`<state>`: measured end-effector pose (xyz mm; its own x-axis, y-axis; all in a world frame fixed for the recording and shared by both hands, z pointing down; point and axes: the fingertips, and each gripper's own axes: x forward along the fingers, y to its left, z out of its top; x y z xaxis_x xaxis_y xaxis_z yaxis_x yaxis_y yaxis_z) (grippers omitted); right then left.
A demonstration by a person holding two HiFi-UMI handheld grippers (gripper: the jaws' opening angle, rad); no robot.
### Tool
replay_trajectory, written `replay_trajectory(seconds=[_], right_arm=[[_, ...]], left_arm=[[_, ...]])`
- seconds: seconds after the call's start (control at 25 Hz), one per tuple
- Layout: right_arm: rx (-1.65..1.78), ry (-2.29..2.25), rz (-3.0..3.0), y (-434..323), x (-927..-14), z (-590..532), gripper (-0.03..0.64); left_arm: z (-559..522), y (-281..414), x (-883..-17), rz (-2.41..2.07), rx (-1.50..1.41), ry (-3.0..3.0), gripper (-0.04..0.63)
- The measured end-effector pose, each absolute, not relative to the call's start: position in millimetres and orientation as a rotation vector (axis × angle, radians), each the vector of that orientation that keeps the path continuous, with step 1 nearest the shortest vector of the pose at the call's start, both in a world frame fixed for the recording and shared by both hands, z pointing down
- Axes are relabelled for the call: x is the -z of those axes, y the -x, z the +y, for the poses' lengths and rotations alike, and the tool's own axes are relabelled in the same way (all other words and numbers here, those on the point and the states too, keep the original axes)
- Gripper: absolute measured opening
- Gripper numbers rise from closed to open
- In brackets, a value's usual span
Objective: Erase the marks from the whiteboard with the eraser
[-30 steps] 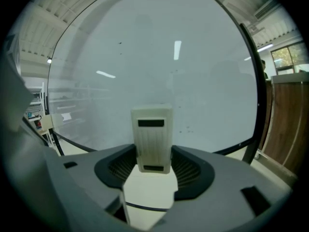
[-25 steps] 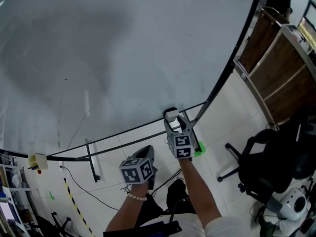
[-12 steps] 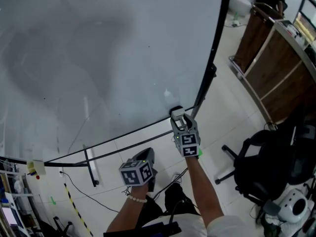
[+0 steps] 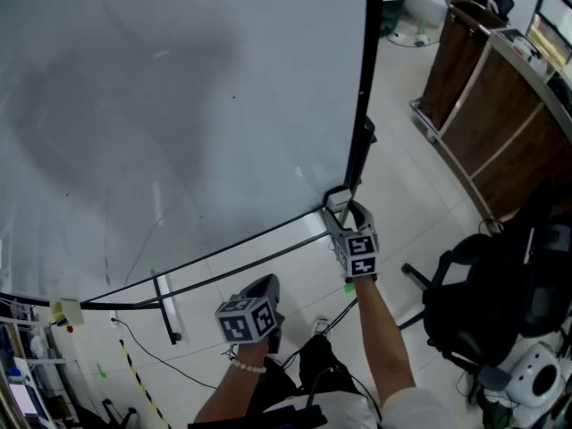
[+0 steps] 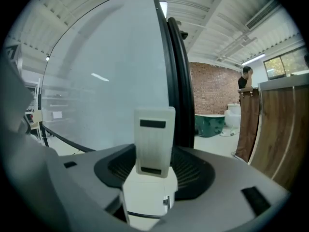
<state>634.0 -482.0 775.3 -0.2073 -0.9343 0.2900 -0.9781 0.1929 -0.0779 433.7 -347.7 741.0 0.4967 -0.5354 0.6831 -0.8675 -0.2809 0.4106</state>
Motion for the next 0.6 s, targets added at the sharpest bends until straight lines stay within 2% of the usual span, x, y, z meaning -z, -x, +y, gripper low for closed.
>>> replay_trajectory(seconds=[0.4,0.6], right_arm=[[-0.425,-1.917,-2.303,-640.4,-760.9,-469.9,0.249],[-0.524,-1.964,-2.393,-630.0,-714.6,-425.8,0.249]], left_arm=[[-343.3,-425.1,-734.8,-1.16,-0.506,-1.982,-0.012],[-337.5,-396.9,-702.0,-1.13,-0.331,-2.113,-0.012]])
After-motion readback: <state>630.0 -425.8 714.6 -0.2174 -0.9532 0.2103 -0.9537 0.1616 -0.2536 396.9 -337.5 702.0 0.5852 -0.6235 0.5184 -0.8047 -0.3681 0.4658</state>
